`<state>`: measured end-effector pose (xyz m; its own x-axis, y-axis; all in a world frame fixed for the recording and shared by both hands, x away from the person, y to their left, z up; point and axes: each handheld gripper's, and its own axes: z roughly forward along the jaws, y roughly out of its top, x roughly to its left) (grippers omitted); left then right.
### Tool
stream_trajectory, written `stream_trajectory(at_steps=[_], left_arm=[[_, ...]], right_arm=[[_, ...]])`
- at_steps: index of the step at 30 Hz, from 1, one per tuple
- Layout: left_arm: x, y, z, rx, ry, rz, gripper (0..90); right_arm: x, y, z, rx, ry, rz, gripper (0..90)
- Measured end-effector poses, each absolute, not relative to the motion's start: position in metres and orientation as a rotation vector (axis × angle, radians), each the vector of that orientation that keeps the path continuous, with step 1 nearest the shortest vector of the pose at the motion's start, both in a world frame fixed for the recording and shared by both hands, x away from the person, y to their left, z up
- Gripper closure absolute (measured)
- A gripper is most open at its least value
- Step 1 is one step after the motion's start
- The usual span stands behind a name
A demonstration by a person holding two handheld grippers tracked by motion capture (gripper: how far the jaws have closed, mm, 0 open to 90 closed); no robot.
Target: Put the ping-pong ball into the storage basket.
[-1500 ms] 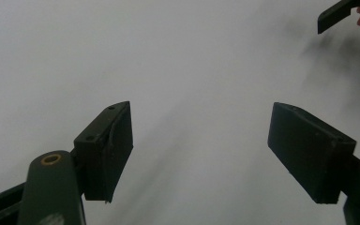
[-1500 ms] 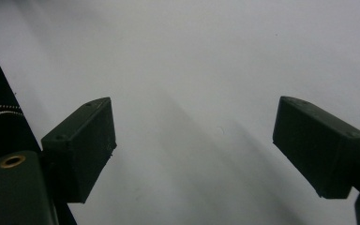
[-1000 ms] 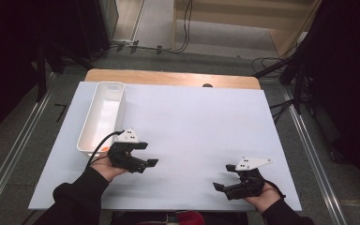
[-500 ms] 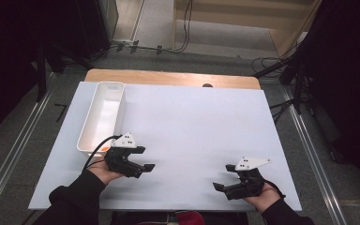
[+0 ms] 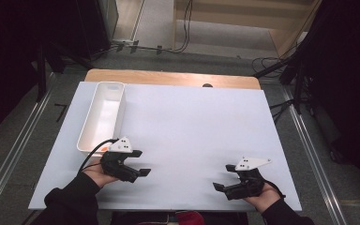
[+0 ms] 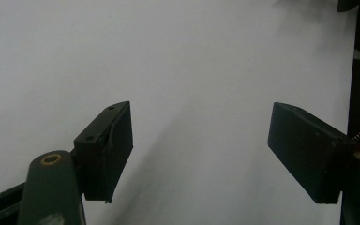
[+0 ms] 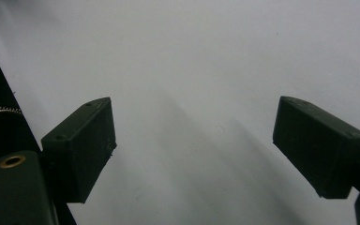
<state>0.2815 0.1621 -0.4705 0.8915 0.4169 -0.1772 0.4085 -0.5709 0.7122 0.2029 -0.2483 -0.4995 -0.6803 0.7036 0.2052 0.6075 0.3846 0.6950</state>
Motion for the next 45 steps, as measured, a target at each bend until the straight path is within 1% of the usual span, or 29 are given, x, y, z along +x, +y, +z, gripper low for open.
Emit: stream_trajectory(at_steps=[31, 45], left_arm=[[0.265, 0.188, -0.481, 2.267, 0.620, 0.002, 22.1], [0.265, 0.190, -0.483, 2.274, 0.629, -0.005, 22.1]], right_arm=[[0.203, -0.248, -0.500, 1.195, 2.507, 1.177, 12.2], [0.202, -0.248, -0.500, 1.199, 2.509, 1.174, 12.2]])
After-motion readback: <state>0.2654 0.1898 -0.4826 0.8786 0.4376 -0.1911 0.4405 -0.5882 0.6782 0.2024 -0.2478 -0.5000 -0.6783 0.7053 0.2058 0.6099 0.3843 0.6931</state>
